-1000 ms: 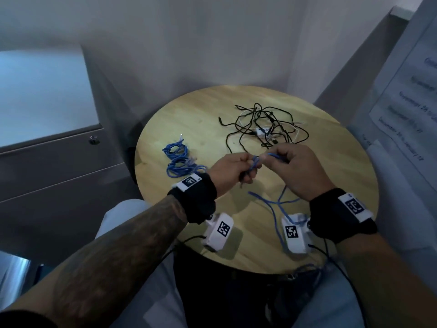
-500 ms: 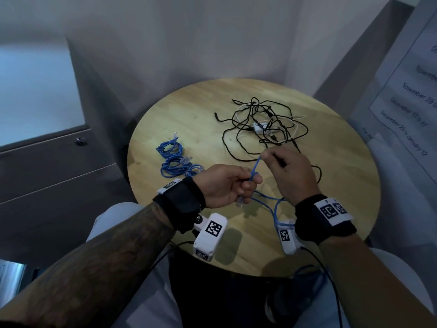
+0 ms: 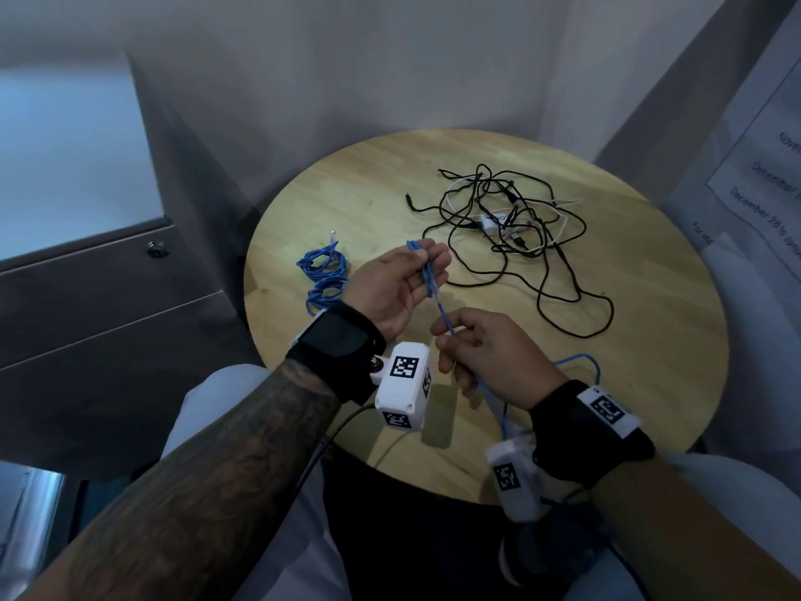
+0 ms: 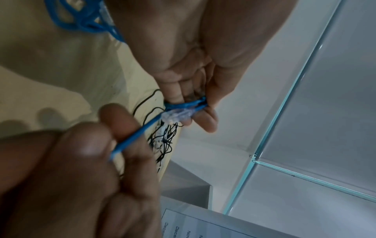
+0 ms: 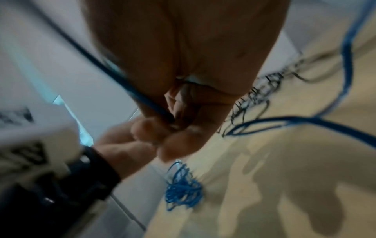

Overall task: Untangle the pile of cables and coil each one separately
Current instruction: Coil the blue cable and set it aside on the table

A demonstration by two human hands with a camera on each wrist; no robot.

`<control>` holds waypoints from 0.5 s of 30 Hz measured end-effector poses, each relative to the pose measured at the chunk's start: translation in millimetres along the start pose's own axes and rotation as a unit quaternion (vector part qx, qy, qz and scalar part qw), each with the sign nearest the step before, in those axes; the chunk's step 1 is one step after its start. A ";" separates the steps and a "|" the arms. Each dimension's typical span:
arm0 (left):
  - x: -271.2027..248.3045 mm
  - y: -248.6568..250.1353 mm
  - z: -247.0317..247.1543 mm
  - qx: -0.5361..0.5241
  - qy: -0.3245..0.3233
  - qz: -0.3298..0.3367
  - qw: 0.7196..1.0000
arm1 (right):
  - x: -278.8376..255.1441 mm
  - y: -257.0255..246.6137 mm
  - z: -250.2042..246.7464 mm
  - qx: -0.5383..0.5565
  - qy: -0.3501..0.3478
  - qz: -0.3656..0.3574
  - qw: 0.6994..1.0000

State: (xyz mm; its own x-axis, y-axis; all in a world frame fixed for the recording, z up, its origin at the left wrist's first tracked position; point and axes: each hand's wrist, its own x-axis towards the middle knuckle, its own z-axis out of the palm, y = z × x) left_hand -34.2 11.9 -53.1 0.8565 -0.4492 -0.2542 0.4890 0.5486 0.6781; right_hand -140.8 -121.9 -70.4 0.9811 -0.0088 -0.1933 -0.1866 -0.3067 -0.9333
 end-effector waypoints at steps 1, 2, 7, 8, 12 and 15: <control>1.2 1.3 -1.2 -0.001 0.010 0.011 1.000 | -3.6 -2.1 -0.5 0.033 -0.018 0.013 0.999; 2.6 2.6 -2.4 0.000 0.018 0.021 1.000 | -6.8 -3.1 -1.6 0.053 -0.031 0.022 0.998; 1.7 1.2 -2.2 0.001 0.035 0.036 0.999 | -13.4 -2.6 -5.9 -0.050 -0.070 0.024 0.996; 1.0 -0.1 -2.0 -0.005 0.037 0.032 0.999 | -12.9 -2.0 -6.0 -0.109 -0.069 0.004 0.992; -3.6 -6.7 -1.2 0.091 0.022 0.060 0.994 | -17.1 -11.4 -12.6 -0.224 -0.026 -0.091 0.970; -8.9 -18.4 1.1 0.293 -0.014 0.117 0.949 | -21.8 -23.6 -23.5 -0.226 0.019 -0.134 0.965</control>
State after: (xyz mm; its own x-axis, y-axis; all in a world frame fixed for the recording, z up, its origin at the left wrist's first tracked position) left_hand -50.9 5.0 -62.5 0.9217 -0.3862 -0.0359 0.1028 0.1540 0.9827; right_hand -156.6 -136.8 -37.1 0.9938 0.0956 0.0561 0.1066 -0.6865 -0.7192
